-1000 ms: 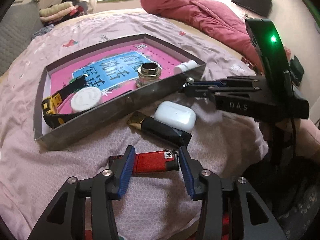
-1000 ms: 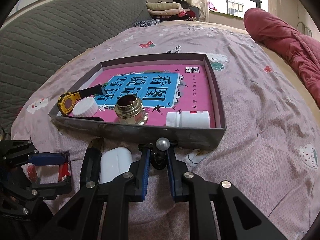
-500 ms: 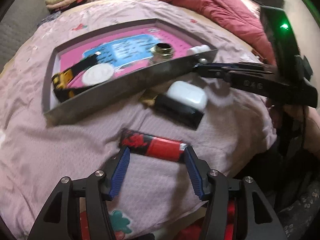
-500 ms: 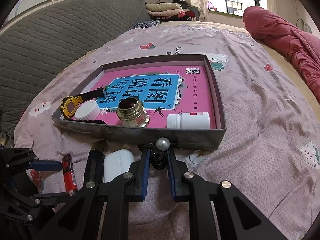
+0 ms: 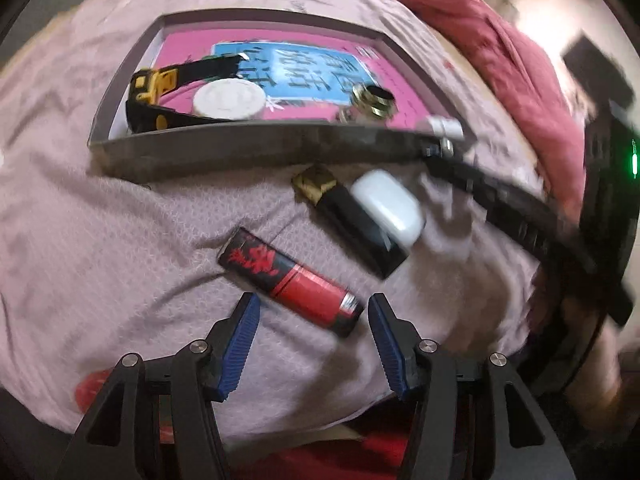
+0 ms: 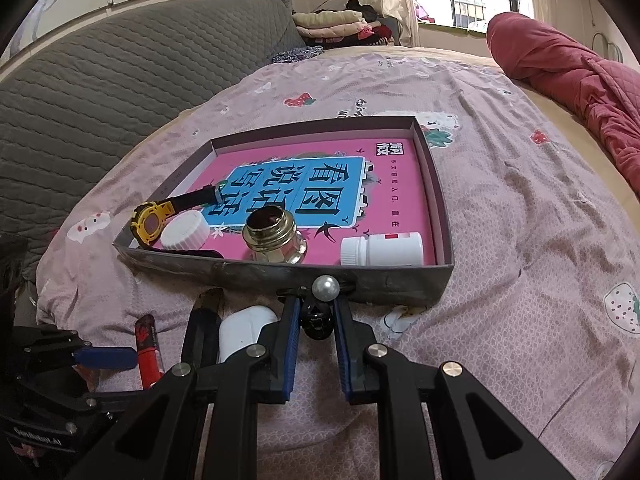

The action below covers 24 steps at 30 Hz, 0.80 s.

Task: Organize rigid objects
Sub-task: 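Lift the red lighter with the left tool while the right tool holds the black clip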

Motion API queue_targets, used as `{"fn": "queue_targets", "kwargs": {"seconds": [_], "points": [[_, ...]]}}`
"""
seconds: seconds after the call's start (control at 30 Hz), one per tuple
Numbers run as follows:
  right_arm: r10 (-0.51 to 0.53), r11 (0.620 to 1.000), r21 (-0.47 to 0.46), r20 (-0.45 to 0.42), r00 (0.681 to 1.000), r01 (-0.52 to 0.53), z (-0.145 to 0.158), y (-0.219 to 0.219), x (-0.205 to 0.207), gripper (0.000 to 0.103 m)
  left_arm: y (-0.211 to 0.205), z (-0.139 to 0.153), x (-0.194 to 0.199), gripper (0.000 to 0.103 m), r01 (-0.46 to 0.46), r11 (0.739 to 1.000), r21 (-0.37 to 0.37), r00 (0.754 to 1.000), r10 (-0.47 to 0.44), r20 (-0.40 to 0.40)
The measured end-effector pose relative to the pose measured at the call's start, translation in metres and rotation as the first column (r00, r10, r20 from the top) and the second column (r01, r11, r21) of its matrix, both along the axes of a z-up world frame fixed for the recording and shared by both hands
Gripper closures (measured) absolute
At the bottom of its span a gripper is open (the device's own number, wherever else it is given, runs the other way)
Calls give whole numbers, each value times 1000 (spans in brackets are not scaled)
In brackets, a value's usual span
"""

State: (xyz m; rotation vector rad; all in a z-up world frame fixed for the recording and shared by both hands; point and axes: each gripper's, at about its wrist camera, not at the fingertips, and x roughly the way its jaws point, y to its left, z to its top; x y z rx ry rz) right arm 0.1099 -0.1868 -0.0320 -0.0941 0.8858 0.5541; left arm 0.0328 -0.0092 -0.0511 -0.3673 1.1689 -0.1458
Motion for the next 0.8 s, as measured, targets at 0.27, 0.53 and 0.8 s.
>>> {"fn": "queue_targets", "kwargs": {"seconds": [0.27,0.53,0.8], "points": [[0,1000,3,-1,1000,0,1,-1,0,86,6,-10,18,44,-150,987,-60,986,144,-87],[3,1000,-5,5,1000,-3,1,1,-1,86,-8,-16,35,56,-145,988,59,980,152,-126],[3,1000,-19,21,1000,-2,2,3,-3,86,3,-15,42,77,-154,985,74,976,163,-144]]}}
